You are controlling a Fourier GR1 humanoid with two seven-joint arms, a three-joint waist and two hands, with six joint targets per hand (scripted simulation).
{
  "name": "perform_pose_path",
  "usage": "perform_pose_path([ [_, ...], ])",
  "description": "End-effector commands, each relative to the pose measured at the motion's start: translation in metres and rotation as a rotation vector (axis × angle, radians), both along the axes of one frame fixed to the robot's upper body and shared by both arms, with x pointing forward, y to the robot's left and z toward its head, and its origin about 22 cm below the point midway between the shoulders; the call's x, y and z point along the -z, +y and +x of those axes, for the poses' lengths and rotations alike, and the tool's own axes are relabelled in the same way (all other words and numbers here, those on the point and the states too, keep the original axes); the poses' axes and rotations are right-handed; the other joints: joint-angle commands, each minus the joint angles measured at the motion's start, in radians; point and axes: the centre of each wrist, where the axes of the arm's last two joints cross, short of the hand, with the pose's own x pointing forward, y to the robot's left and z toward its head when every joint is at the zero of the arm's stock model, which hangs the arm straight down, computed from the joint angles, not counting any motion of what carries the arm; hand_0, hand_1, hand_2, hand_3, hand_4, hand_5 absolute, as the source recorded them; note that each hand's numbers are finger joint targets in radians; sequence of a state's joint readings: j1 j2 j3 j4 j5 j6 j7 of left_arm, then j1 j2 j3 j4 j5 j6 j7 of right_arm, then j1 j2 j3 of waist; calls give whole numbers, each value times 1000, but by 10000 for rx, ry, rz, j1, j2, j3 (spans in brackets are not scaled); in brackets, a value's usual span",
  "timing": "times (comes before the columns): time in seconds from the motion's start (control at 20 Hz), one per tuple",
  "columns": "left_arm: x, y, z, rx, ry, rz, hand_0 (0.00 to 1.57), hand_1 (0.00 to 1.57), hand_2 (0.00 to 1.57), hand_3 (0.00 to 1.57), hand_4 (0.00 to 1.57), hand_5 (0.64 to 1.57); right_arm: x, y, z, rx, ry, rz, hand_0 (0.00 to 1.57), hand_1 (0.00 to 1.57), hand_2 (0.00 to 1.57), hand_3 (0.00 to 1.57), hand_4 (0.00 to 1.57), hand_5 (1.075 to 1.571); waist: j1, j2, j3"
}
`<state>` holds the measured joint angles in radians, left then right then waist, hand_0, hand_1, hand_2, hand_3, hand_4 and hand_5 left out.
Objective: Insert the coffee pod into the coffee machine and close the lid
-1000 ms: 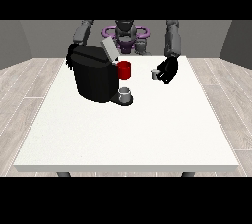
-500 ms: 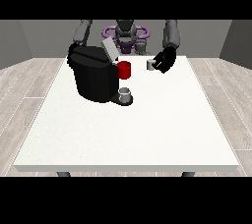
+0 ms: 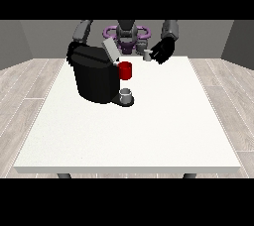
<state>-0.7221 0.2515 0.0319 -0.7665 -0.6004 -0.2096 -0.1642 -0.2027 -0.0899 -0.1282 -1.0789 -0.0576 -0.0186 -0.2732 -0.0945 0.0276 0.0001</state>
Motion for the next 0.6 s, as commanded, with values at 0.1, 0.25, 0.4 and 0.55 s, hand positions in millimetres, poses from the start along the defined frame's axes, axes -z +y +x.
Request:
perform_pose_path([
  [0.1, -43, -33, 16, 290, -171, 108, 1501, 1501, 1473, 1402, 635, 1571, 0, -1, 2, -63, 36, -253, 0, 0, 0, 0, 154, 1571, -132, -169, 2],
  [0.25, -32, -47, 8, 511, -71, -630, 1360, 1360, 1397, 1352, 657, 1571, 11, -23, -10, 293, -24, 82, 0, 0, 0, 0, 197, 1571, -6, -146, 2],
  [0.4, -86, -36, 29, -59, -551, -874, 1402, 1402, 1430, 1369, 656, 1571, -5, -19, 6, -331, -466, 86, 0, 0, 0, 0, 213, 1571, -419, 275, 1],
  [0.55, -89, -39, 28, -62, -1233, -567, 1459, 1459, 1448, 1335, 615, 1571, 2, -2, 4, -328, -707, 160, 0, 0, 0, 0, 240, 1571, -485, 695, 1],
])
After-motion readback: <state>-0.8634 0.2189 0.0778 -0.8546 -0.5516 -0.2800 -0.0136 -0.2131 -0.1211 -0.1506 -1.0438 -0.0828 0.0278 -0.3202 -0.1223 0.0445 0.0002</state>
